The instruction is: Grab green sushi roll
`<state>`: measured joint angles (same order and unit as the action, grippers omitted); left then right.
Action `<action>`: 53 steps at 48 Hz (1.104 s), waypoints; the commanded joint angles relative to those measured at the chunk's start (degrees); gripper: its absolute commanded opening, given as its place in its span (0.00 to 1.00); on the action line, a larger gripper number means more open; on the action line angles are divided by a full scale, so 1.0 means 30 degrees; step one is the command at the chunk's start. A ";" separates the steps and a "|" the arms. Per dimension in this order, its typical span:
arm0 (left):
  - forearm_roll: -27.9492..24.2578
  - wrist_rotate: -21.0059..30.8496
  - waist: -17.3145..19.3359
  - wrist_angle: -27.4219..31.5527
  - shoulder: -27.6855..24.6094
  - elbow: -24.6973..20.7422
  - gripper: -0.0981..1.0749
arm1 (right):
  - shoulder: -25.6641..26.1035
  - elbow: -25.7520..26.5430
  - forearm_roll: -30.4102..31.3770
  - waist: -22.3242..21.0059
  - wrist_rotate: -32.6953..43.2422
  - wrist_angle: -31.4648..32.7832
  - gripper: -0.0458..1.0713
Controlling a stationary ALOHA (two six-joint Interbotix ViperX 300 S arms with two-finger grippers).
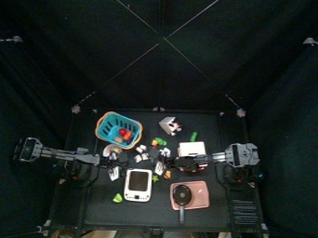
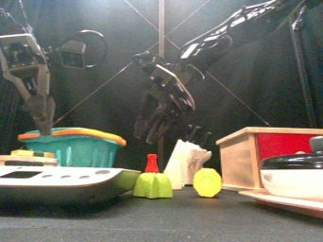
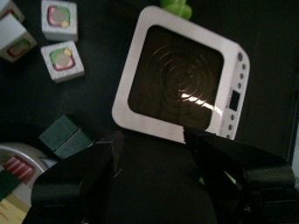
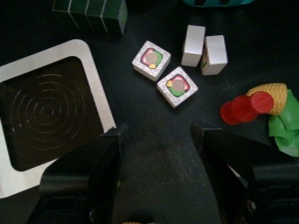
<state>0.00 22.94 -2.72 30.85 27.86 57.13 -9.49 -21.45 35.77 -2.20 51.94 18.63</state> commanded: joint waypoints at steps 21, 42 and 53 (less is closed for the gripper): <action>-0.7207 1.2627 -0.3105 0.2754 -0.0264 -0.0527 0.88 | 0.0938 0.0059 -0.0410 -0.0059 0.0029 0.0117 0.86; -0.7559 1.4912 -0.3750 0.3281 -0.2080 -0.0410 0.90 | 0.0703 0.0029 -0.0439 -0.0117 0.0029 0.0117 0.86; -0.7266 1.4912 -0.3809 0.3457 -0.2695 -0.0352 0.91 | 0.0557 0.0059 -0.0410 -0.0117 0.0029 0.0029 0.86</action>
<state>-21.88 67.50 -13.97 40.96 19.86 56.87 -9.49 -21.97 34.45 -2.29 51.94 19.07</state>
